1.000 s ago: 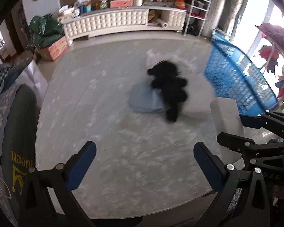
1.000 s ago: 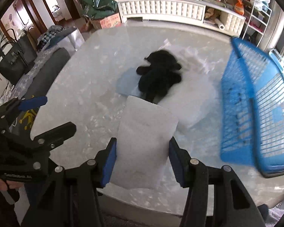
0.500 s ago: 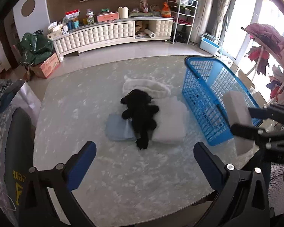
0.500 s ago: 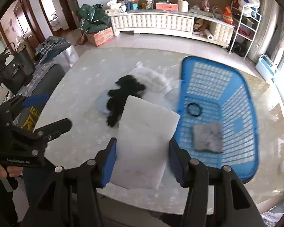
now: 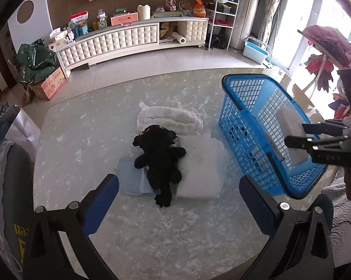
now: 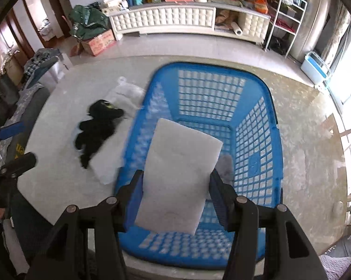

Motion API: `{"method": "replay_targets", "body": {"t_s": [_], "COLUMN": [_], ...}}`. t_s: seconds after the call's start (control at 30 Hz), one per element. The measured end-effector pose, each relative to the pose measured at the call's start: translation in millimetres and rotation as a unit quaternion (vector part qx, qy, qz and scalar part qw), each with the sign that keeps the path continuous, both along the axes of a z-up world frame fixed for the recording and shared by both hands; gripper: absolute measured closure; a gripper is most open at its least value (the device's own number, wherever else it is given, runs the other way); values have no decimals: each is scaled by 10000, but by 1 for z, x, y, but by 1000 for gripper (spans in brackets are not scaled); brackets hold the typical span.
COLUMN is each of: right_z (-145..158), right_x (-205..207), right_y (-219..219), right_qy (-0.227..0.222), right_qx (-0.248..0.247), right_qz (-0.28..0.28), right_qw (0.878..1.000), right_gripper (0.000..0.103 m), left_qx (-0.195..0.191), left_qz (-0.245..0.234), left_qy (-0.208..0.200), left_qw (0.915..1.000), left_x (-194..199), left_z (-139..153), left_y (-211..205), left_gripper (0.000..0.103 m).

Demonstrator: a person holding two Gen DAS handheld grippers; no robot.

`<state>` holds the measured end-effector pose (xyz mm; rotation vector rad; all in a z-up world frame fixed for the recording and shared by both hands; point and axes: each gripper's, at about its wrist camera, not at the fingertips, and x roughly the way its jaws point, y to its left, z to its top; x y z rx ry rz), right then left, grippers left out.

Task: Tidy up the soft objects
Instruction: 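Carry the white foam block with the right gripper into the basket and release, then grasp the black plush dragon with the left gripper and lift it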

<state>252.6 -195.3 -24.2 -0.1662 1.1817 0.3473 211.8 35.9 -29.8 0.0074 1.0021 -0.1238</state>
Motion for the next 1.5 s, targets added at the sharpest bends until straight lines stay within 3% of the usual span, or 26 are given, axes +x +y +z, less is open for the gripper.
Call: {"method": "replay_targets", "body": {"t_s": [0.43,0.63,1.0,1.07,1.17,1.4,1.5], "right_z": [-51,-63,-84,-83,-77,-56,-44], "right_x": [59,71,85,82,84,73,64], "right_y": [8,19,46,48,38,18,14], "right_qy": [765,897,1049,1020,956,794,648], "right_qx": [-267,-384,-527,-570,-549,-306,-71], "right_qz": [-117,-133,-88,-91,-30,30,100], "right_qw": [9966,9951,9931,9931,9939,9964,9978], "right_gripper": [49,49,41,27,19,17,12], "left_qx": [53,81,-70,-89,30,201,245], "left_qz": [157,167,-148,-128,-171,-326,-363], "left_qy": [449,672,1022,1109,1171,1392,1483], "left_qw": [9989,9976,9946,9937,9930,9895,9880], "left_x": [38,54,89,96,104,119,123], "left_z": [-44,-63,-92,-99,-107,-130,-140], "left_y": [47,72,56,52,44,31,29], "left_gripper": [0,0,0,0,0,0,7]}}
